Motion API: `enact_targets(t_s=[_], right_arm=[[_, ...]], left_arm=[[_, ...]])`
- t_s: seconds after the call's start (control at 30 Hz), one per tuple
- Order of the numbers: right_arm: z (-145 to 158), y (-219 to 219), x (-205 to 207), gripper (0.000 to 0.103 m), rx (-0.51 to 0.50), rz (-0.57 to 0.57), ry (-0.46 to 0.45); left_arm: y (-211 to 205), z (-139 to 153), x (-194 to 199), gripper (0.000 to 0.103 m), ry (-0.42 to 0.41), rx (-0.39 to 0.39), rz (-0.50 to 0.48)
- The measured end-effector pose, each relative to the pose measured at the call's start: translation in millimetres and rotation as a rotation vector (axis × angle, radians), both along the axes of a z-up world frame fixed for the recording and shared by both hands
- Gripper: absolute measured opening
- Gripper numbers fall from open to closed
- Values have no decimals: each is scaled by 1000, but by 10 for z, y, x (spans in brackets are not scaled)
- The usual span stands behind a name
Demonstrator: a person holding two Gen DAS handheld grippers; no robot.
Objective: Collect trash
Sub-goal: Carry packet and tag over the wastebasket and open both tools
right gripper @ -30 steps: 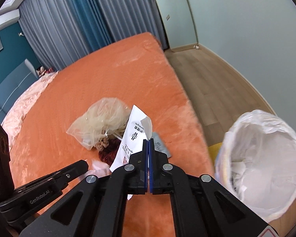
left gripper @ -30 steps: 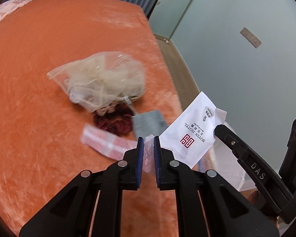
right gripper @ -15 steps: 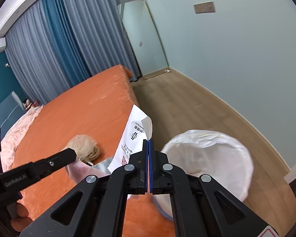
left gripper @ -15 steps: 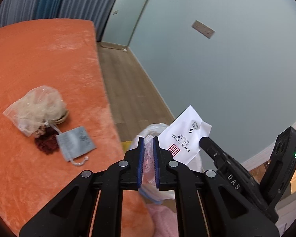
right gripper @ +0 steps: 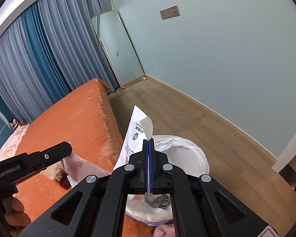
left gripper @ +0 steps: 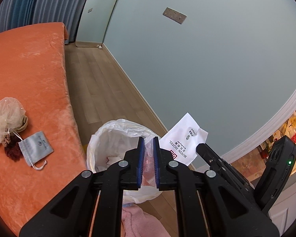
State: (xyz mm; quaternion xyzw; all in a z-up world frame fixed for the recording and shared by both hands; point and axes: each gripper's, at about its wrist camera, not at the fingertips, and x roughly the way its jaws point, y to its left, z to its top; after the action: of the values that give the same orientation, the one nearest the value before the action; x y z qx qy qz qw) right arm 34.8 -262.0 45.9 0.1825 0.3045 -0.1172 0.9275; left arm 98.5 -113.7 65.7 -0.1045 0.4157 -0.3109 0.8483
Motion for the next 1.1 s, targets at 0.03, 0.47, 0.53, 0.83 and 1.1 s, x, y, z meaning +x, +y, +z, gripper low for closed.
enact_targets(t_s=[0.03, 0.47, 0.53, 0.83, 1.1], right_arm=[[-18, -21, -22, 1, 0, -2, 1], [-3, 43, 17, 10, -32, -1, 12], [-3, 54, 20, 11, -33, 1, 14], [10, 89, 11, 28, -35, 3, 7], [32, 131, 17, 28, -42, 18, 6]], left_arm=[[-25, -18, -3, 9, 3, 4, -2], [-21, -114, -6, 38, 15, 26, 15], [7, -112, -12, 41, 10, 32, 23], [98, -127, 0, 41, 11, 38, 40], [170, -100, -19, 41, -1, 39, 47]])
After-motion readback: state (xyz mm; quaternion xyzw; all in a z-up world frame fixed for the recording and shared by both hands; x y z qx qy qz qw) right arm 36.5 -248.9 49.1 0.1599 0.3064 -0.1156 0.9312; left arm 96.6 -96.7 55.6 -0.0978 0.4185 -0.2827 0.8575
